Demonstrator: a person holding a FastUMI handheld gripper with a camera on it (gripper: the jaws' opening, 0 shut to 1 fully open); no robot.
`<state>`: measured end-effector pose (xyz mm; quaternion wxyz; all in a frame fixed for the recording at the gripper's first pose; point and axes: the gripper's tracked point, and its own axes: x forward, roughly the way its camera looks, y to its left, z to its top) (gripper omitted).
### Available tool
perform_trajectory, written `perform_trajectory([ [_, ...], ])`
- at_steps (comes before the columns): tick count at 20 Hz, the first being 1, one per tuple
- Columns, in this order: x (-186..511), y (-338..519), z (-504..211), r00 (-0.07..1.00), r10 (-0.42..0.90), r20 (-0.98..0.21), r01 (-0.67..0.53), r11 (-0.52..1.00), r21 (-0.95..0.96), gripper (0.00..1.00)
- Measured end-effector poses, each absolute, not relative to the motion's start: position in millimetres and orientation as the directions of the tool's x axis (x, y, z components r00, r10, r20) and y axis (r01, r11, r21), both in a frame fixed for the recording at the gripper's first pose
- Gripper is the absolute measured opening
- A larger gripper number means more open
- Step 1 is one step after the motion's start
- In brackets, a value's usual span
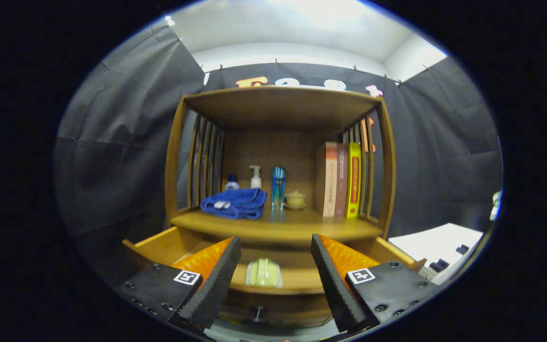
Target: Pull open the drawer, take out the items inside it, and place them on the countertop above the cabinet.
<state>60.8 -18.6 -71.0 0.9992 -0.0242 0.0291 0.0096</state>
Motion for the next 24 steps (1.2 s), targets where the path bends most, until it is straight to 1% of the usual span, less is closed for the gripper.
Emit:
perform_trajectory([
  [1,78,-13,-73,0.994,0.047,-0.099,-0.054,0.996,-0.069,0.97],
  [2,97,-7,-85,0.984,0.073,-0.165,-0.088,0.992,-0.087,0.97],
  [3,111,0,-106,0.963,0.098,-0.253,-0.124,0.988,-0.091,0.97],
  [5,135,17,-158,0.885,0.158,-0.437,-0.194,0.980,-0.040,0.98],
  [6,142,18,-182,0.845,0.166,-0.508,-0.198,0.980,-0.010,0.98],
  [8,152,9,-228,0.777,0.122,-0.617,-0.158,0.987,-0.004,0.98],
  [11,158,-4,-277,0.712,0.056,-0.700,-0.113,0.993,-0.036,0.96],
  [15,153,3,-309,0.647,0.059,-0.760,-0.109,0.994,-0.016,0.94],
  [17,152,8,-318,0.625,0.061,-0.778,-0.114,0.993,-0.014,0.86],
  [18,152,7,-322,0.614,0.057,-0.788,-0.119,0.993,-0.021,0.76],
  [19,153,8,-326,0.605,0.058,-0.794,-0.124,0.992,-0.022,0.72],
  [20,152,10,-329,0.591,0.068,-0.804,-0.129,0.992,-0.011,0.66],
  [23,150,18,-330,0.579,0.099,-0.809,-0.125,0.992,0.032,0.53],
  [24,151,17,-330,0.584,0.098,-0.806,-0.131,0.991,0.026,0.44],
])
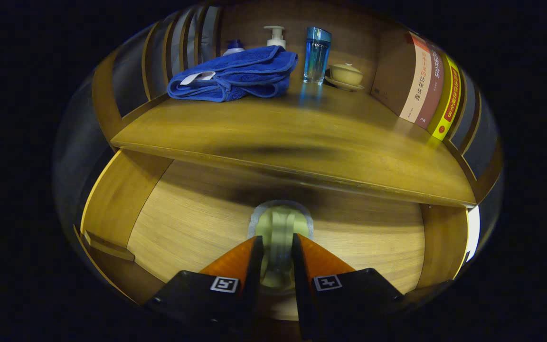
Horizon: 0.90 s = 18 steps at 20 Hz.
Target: Pull open the drawer, take out the items inside it, and place them on the countertop above the cabinet.
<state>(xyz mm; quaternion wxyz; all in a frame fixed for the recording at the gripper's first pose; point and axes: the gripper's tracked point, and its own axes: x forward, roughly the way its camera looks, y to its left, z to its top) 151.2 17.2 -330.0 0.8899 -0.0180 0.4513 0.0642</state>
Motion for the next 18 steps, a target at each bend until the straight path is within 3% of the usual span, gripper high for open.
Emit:
perform_trajectory([
  [1,153,15,-331,0.591,0.097,-0.801,-0.127,0.992,0.026,0.43],
  [4,152,14,-327,0.593,0.093,-0.799,-0.101,0.994,0.041,0.26],
  [6,148,12,-323,0.598,0.093,-0.796,-0.092,0.995,0.047,0.22],
  [18,137,7,-213,0.795,0.157,-0.587,-0.075,0.984,0.161,0.22],
])
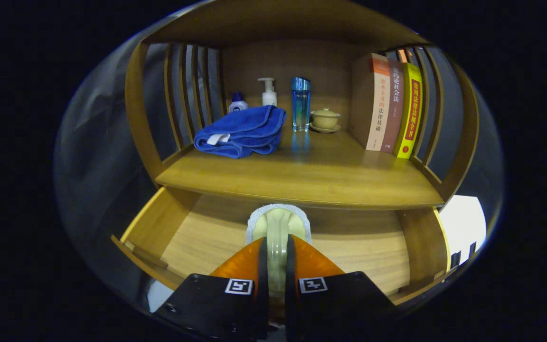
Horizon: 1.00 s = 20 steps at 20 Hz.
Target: Pull open the drawer, take out the items inside it, and place them on the countertop above the cabinet.
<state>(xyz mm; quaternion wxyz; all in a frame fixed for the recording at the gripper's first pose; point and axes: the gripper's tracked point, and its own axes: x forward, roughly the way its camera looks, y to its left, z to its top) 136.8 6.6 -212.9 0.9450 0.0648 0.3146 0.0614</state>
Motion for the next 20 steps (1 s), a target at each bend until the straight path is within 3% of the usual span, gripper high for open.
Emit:
perform_trajectory([
  [5,152,-18,-154,0.861,0.118,-0.494,-0.030,0.983,0.182,0.22],
  [10,217,-38,-125,0.884,0.037,-0.465,0.033,0.989,0.143,0.22],
  [20,317,-33,-176,0.820,-0.045,-0.570,0.078,0.996,0.033,0.22],
])
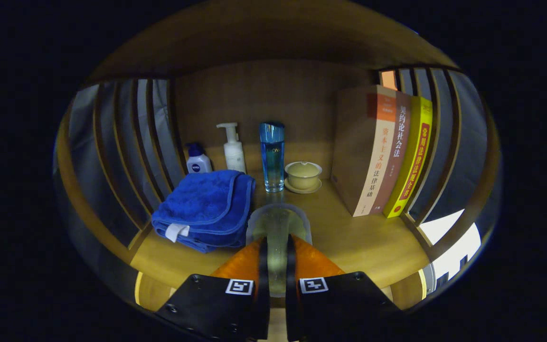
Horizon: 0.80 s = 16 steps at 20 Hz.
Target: Pull open the drawer, take out the items inside it, and place them on the countertop above the cabinet.
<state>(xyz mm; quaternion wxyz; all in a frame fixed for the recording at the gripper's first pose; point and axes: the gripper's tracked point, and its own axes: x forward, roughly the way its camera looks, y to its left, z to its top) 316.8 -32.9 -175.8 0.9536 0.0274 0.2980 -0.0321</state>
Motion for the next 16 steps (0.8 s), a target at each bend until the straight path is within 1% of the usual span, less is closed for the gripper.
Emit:
perform_trajectory([
  [2,321,-30,-189,0.804,-0.048,-0.593,0.083,0.996,0.032,0.22],
  [6,333,-37,-198,0.794,-0.075,-0.604,0.108,0.994,0.019,0.22],
  [10,339,-40,-200,0.797,-0.077,-0.599,0.102,0.995,0.008,0.23],
  [16,340,-45,-204,0.791,-0.102,-0.603,0.120,0.993,-0.012,0.30],
])
